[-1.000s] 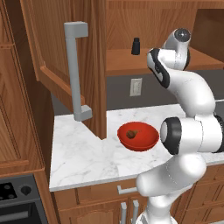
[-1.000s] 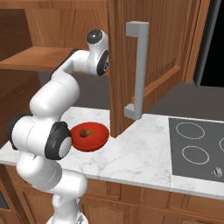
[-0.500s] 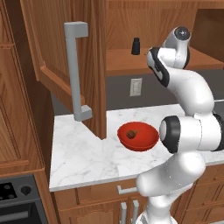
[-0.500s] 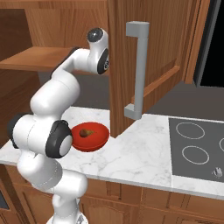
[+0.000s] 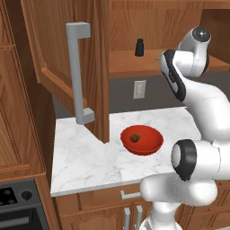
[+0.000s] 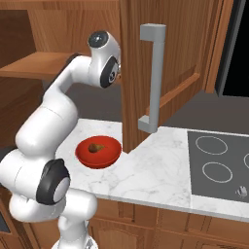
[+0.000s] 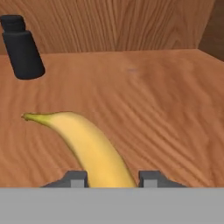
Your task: Open the cabinet. Pick the pear and banana from the cabinet and place them into the bowl. Then close the cabinet.
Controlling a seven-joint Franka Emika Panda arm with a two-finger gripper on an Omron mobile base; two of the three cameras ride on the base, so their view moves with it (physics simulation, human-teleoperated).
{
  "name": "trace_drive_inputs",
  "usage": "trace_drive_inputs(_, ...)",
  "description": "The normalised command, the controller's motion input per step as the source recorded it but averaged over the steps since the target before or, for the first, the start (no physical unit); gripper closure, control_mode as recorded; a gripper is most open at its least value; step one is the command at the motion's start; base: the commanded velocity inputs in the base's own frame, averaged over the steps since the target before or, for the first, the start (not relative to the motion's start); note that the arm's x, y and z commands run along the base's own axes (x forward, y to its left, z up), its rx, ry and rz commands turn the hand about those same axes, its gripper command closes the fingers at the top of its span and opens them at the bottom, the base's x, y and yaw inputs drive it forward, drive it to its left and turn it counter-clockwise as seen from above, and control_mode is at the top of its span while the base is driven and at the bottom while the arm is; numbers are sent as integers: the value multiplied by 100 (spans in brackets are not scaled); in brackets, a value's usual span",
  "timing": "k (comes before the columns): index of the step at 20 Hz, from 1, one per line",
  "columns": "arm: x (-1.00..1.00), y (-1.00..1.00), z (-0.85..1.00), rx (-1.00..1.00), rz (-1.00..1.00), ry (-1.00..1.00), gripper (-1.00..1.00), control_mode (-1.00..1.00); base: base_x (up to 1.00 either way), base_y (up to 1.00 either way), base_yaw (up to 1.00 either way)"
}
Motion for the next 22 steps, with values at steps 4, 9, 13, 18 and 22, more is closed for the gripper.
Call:
trace_drive_inputs(4, -100, 0, 2, 0, 0, 0, 100, -100, 0, 0, 0)
trace_drive_inputs(9, -100, 0, 11, 0, 6, 0, 100, -100, 0, 0, 0)
trace_drive_inputs(13, -100, 14, 11, 0, 12, 0, 100, -100, 0, 0, 0)
trace_drive_inputs(18, -100, 43, 1, 0, 18, 4, 100, -100, 0, 0, 0)
trace_drive_inputs(22, -100, 59, 0, 0, 21, 7, 100, -100, 0, 0, 0)
